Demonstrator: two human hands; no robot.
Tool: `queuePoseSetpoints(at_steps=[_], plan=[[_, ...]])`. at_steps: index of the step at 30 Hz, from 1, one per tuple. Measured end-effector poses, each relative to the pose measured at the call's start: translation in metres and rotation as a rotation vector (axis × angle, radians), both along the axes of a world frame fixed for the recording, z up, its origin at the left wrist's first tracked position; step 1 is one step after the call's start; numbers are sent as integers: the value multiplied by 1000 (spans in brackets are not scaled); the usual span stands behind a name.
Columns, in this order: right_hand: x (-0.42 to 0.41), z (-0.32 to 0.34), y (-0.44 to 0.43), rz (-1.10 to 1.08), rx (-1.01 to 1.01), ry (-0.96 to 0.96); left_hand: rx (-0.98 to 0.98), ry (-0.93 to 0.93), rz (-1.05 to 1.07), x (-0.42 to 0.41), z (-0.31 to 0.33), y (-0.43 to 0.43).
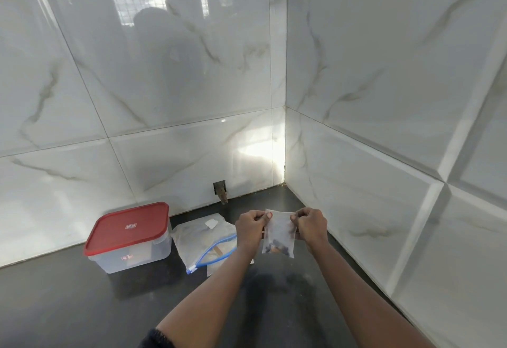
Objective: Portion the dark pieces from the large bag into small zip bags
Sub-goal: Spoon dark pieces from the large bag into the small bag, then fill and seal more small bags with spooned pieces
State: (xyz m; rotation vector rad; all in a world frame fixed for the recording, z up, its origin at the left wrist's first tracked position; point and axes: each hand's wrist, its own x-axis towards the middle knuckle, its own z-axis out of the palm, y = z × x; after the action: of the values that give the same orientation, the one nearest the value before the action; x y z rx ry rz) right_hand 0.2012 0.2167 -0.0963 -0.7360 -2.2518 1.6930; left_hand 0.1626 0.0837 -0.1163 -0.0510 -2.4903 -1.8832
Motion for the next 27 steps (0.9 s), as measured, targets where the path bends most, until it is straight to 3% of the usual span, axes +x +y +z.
queuePoseSetpoints(at_steps=[10,20,24,27], plan=[[-12,-45,22,-45,197,-207,-388,-8,-51,-7,-34,36],[-17,-75,34,-93,126,-353,-367,-124,-106,-23,-61,51],[-15,-77,24,-112,293,-400,-391,-91,-108,-27,-61,51],[-6,-70,6,-123,604,-349,-424,-7,-115,-25,-55,47]])
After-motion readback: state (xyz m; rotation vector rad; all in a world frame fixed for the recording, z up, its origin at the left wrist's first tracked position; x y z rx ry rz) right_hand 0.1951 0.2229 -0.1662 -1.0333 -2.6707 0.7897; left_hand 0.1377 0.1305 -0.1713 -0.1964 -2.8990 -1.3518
